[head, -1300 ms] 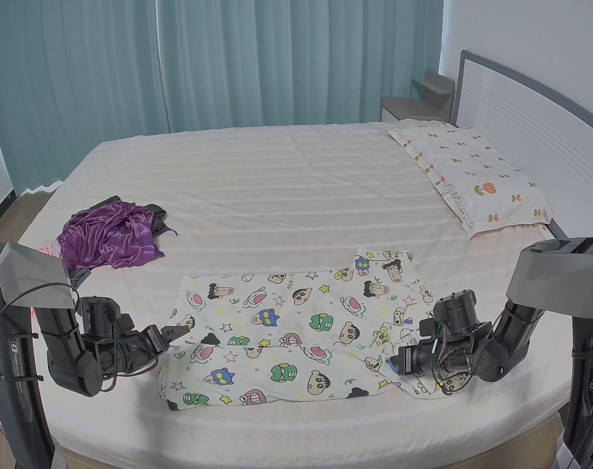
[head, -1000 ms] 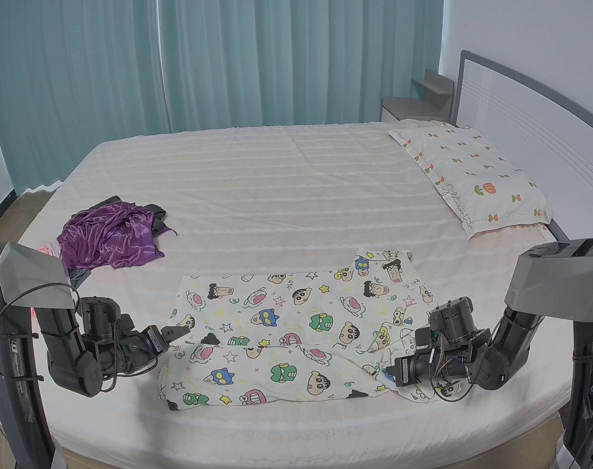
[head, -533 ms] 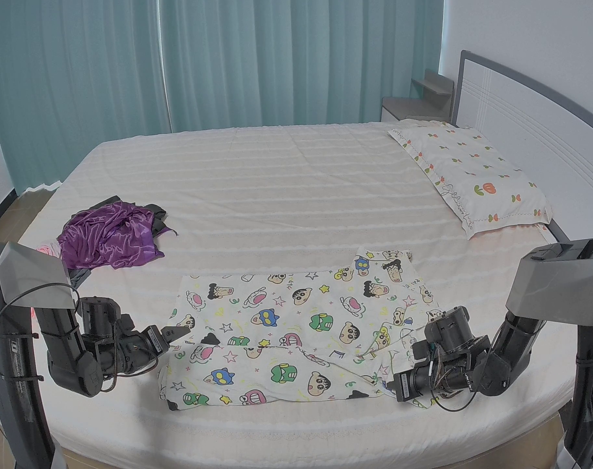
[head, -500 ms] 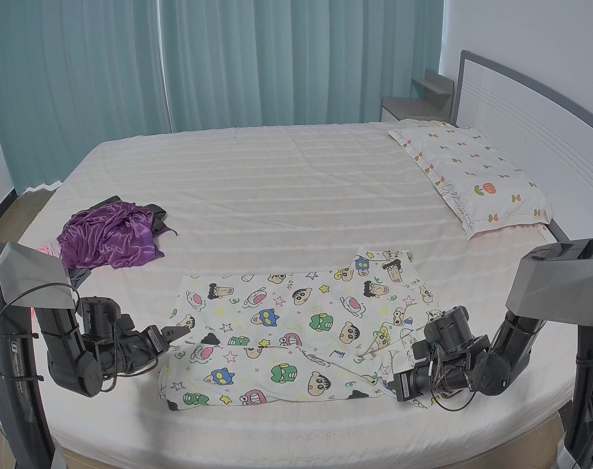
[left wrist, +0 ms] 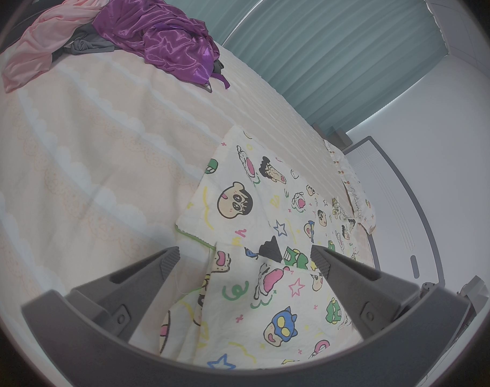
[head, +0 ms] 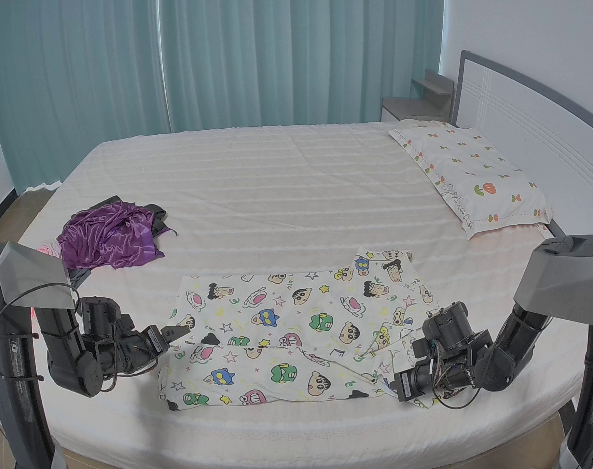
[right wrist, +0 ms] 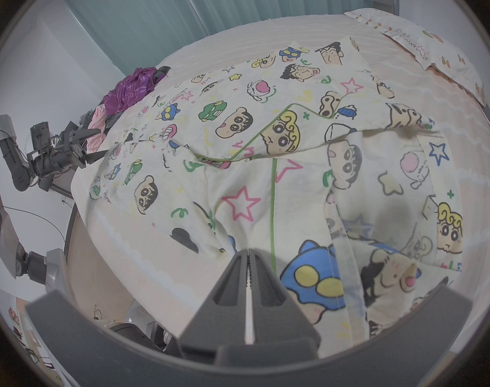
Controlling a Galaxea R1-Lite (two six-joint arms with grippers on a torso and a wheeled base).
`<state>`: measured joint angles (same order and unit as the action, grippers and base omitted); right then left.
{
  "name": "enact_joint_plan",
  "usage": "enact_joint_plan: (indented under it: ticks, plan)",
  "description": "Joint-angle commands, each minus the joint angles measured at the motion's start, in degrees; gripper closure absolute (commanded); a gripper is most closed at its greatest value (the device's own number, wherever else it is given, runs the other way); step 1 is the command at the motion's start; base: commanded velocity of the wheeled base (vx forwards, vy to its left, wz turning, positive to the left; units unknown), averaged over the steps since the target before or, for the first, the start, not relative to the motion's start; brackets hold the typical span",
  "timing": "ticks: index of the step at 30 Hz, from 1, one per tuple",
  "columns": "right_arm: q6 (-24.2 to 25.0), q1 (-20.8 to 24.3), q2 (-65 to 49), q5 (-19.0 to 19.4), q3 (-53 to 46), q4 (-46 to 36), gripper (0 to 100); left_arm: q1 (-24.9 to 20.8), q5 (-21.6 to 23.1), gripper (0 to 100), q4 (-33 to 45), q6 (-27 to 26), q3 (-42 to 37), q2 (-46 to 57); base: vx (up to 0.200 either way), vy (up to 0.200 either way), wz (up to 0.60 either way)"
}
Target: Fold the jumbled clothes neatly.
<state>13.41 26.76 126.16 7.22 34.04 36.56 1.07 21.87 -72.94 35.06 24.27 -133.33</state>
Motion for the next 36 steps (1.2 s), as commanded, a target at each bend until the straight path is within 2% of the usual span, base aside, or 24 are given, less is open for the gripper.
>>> enact_joint_plan:
  ticks: [1,7,8,16,18,22,23,29,36]
  plan:
    - [0.2,-0.3,-2.8,0.1,-1.0,0.1,100,0.1,0.0,0,0.0,0.0,0.0,-0.1,0.000,0.000,0.00]
    - [1.1,-0.7,-3.1,0.1,-1.7,0.4,100,0.0,0.0,0,0.0,0.0,0.0,-0.1,0.000,0.000,0.00]
    - [1.1,-1.0,-3.6,0.2,-1.8,0.4,0,0.1,0.0,0,0.0,0.0,0.0,-0.1,0.000,0.000,0.00]
    - [3.1,-4.5,-5.6,0.6,-1.4,0.4,0,0.1,0.0,0,0.0,0.0,0.0,-0.1,0.000,0.000,0.00]
    - [3.1,-6.6,-4.9,0.7,-0.9,0.6,0,0.0,0.0,0,0.0,0.0,0.0,-0.1,0.000,0.000,0.00]
    - [3.2,-7.9,-4.2,1.7,0.3,0.8,0,0.0,0.0,0,0.0,0.0,0.0,-0.1,0.000,0.000,0.00]
    - [3.6,-9.3,-2.9,3.4,2.5,0.8,0,0.0,0.0,0,0.0,0.0,0.0,-0.1,0.000,0.000,0.00]
    - [6.5,-10.0,0.9,8.1,8.4,0.8,0,0.1,0.0,0,0.0,0.0,0.0,-0.1,0.000,0.000,0.00]
    - [6.6,-9.9,5.8,8.9,11.6,0.5,0,0.0,0.0,0,0.0,0.0,0.0,-0.1,0.000,0.000,0.00]
